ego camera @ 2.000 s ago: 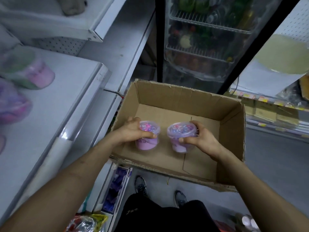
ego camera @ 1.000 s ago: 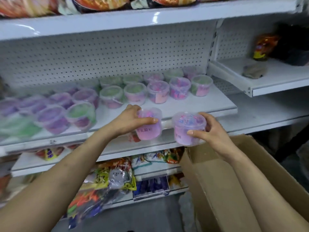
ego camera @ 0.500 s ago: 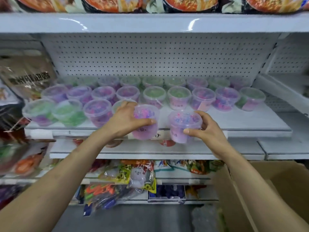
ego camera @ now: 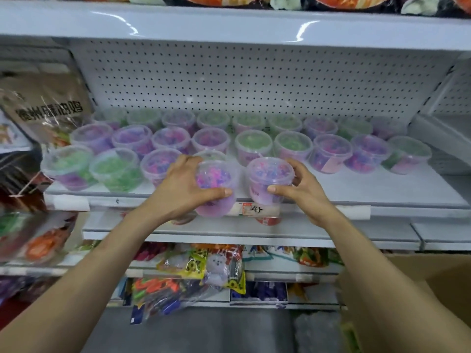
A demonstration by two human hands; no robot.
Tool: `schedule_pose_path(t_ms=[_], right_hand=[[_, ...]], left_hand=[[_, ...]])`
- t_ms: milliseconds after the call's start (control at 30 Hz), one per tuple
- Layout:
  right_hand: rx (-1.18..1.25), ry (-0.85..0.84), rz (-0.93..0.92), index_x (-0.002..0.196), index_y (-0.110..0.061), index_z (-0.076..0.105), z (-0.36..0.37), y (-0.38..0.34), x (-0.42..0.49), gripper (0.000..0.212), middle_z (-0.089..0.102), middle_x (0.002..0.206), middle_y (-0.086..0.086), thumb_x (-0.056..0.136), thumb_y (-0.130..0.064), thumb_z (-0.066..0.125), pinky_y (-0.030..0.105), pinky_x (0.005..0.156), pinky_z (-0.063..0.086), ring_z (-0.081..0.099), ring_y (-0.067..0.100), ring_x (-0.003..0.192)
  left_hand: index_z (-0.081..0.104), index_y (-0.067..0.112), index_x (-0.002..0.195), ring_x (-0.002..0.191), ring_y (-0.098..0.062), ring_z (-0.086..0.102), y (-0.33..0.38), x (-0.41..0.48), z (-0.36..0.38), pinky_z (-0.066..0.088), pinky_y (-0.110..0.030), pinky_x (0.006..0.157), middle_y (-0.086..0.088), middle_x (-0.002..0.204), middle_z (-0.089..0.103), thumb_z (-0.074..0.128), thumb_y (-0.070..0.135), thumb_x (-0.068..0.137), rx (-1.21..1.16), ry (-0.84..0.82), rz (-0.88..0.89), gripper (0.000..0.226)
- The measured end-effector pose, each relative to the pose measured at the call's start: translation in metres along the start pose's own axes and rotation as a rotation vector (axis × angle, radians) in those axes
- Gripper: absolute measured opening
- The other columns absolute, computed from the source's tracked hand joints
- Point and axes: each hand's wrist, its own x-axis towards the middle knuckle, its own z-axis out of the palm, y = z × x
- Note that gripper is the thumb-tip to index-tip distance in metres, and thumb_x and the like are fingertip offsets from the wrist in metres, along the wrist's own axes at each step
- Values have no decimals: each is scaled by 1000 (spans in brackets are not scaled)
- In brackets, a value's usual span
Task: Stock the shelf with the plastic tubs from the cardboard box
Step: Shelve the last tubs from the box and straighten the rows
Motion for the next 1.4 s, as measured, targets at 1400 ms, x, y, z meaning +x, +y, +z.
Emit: schedule_pose_path(t_ms=[1400], right_hand=[[-53, -203, -65, 145, -30, 58, -101, -18, -52, 68, 63, 134, 9, 83, -25, 85, 45, 106, 55, 65, 23, 122]], left_hand=[[45, 17, 149, 138, -22, 41, 127, 29, 94, 35, -29, 104, -5, 144, 46, 76, 75, 71, -61, -178, 90, 102]])
